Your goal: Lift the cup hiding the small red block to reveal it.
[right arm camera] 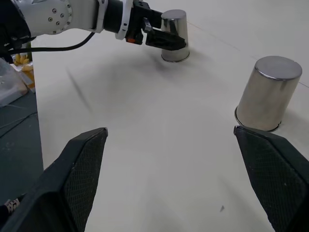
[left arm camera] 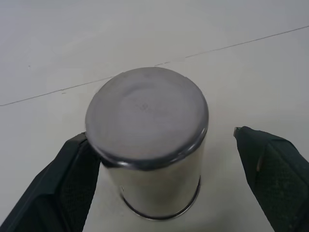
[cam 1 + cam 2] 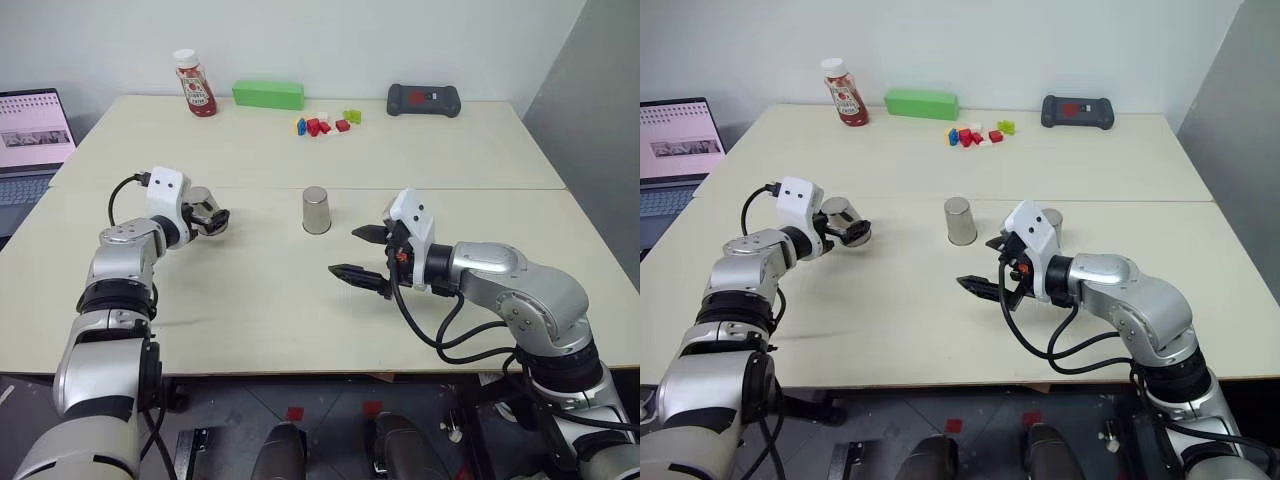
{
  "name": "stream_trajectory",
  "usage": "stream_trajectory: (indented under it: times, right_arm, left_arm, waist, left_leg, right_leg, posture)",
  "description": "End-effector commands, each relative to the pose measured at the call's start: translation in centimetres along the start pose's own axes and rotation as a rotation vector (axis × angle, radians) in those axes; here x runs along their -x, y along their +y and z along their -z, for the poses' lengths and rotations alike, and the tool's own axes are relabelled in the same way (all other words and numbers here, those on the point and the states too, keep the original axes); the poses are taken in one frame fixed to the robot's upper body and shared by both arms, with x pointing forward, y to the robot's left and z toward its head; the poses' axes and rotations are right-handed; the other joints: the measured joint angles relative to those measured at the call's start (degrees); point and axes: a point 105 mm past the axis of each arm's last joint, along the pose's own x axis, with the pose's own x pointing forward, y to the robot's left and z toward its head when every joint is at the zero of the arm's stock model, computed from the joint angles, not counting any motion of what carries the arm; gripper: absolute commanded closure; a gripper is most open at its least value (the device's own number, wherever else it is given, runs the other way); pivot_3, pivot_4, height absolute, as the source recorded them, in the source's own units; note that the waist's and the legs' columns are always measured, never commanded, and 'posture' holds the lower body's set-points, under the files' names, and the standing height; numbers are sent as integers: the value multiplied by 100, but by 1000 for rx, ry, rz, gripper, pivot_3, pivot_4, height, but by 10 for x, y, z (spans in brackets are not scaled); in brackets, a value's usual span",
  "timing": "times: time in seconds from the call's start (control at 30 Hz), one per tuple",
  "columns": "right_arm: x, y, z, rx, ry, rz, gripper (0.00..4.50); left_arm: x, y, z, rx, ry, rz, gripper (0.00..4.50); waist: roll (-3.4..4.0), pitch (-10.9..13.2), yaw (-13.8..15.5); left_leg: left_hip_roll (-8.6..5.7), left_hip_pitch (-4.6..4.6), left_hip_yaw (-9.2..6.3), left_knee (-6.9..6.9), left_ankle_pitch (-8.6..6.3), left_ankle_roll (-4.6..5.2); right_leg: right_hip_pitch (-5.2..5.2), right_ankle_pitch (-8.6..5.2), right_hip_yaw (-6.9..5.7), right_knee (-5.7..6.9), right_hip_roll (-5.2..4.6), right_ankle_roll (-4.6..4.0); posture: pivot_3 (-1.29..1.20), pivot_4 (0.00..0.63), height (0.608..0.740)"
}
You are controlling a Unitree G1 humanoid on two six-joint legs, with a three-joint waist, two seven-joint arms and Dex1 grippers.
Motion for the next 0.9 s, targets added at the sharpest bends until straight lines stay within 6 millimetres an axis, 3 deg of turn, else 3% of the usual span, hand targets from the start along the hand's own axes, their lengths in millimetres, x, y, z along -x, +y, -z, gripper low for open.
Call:
stream_trajectory:
  times: [0.03, 0.1, 0.2, 0.37, 0.4, 0.63, 0.77, 0.9]
  right_arm:
    - [1, 7, -13, 50, -34, -23, 44]
    - [1, 7, -12, 50, -31, -23, 44]
    - [1, 7, -12, 48, -31, -24, 0]
    - [2, 7, -10, 45, -30, -23, 0]
    - [2, 7, -10, 46, -29, -23, 0]
    - [1, 8, -10, 57, -37, -26, 0]
    - [3, 7, -12, 62, -48, -18, 0]
    - [3, 7, -11, 61, -51, -14, 0]
  left_arm:
    - [-3, 3, -14, -16, -38, -26, 0]
    - [-5, 4, -13, -14, -34, -39, 0]
    - [-5, 7, -12, -11, -29, -60, 452]
    - [-5, 9, -13, -2, -35, -73, 1632]
    - [-5, 9, -14, 1, -39, -69, 1699]
    - [-4, -1, -39, 43, -138, 26, 1713]
    - [8, 13, -67, 19, -218, -17, 1713]
    - [20, 29, -81, 1, -254, -83, 1713]
  waist:
    - [0, 0, 0]
    - [0, 0, -2]
    - [0, 0, -3]
    - [-1, 0, -2]
    - [-1, 0, -2]
    - [-1, 0, -2]
    - [-1, 0, -3]
    - [-1, 0, -5]
  left_leg:
    - [0, 0, 0, 0, 0, 0]
    - [0, 0, 0, 0, 0, 0]
    - [1, 0, -1, -1, 0, 0]
    - [0, 0, -2, 0, 0, 0]
    - [0, 0, -3, 1, 0, 0]
    - [0, -1, -3, 0, 0, 0]
    - [0, -2, -5, 1, 0, 0]
    - [1, -1, -6, 1, 0, 0]
  right_leg:
    - [0, 0, 0, 0, 0, 0]
    - [-1, 1, 0, 0, 0, -1]
    - [-1, 0, -1, 1, 0, -1]
    - [0, 1, -1, 2, 0, -1]
    - [0, 1, -2, 3, 0, -2]
    - [-1, 2, -3, 3, 0, -3]
    - [-1, 3, -3, 3, 0, -5]
    - [-1, 3, -4, 4, 0, -5]
  posture:
    - [0, 150, 740]
    - [0, 150, 740]
    - [0, 150, 740]
    - [0, 150, 740]
    - [0, 150, 740]
    - [0, 150, 740]
    - [0, 150, 740]
    - [0, 150, 740]
